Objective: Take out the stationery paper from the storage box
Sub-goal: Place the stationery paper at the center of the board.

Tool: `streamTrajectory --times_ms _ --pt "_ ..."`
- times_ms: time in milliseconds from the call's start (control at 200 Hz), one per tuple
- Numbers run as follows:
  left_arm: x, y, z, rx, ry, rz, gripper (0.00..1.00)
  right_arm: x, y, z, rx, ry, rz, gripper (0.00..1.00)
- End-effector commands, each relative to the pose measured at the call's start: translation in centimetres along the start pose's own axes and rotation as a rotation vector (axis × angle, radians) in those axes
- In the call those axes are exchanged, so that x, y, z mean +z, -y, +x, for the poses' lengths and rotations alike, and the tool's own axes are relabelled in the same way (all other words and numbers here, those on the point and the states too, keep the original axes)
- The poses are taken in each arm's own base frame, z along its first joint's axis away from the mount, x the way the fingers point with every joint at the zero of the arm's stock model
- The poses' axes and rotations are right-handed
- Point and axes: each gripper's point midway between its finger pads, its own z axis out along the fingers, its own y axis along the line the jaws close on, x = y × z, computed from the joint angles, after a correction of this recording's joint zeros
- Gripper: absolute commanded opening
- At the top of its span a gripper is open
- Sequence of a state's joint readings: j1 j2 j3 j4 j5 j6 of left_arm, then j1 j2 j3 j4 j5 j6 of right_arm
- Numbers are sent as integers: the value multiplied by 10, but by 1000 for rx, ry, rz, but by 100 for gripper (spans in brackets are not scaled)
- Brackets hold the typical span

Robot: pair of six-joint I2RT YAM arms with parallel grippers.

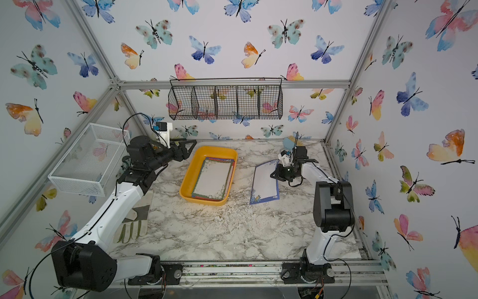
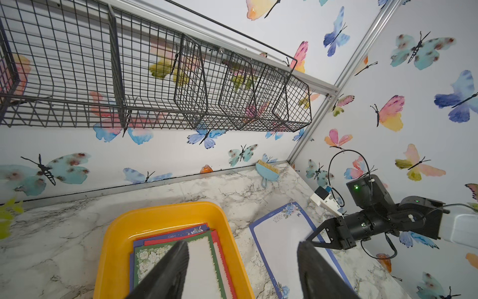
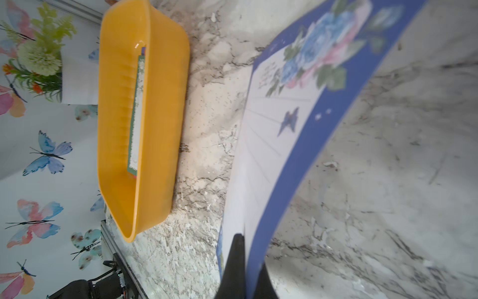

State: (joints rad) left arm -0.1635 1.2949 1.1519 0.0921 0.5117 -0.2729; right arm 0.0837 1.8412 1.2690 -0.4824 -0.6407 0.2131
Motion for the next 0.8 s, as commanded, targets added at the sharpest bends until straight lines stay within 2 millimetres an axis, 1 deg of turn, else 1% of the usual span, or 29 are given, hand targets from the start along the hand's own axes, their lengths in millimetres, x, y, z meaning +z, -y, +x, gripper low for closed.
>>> streamTrajectory --times_ms 0,160,315,471,541,701,796 --pt "1 -5 -6 -5 5 -23 69 10 24 9 27 -49 69 3" --pt "2 -6 -4 -14 -2 -27 69 19 47 10 77 -78 66 7" --pt "3 -9 -3 -21 -6 -31 69 20 66 10 112 -84 69 11" --pt "4 -12 -1 -32 -13 -38 68 24 83 15 118 -117 136 12" --pt "4 -14 0 -40 -17 -42 68 23 93 18 124 -123 194 12" --pt "5 -20 0 -68 -21 -45 68 16 106 19 121 -107 284 13" --pt "4 -23 -1 -73 -19 -52 68 14 114 21 118 -104 330 16"
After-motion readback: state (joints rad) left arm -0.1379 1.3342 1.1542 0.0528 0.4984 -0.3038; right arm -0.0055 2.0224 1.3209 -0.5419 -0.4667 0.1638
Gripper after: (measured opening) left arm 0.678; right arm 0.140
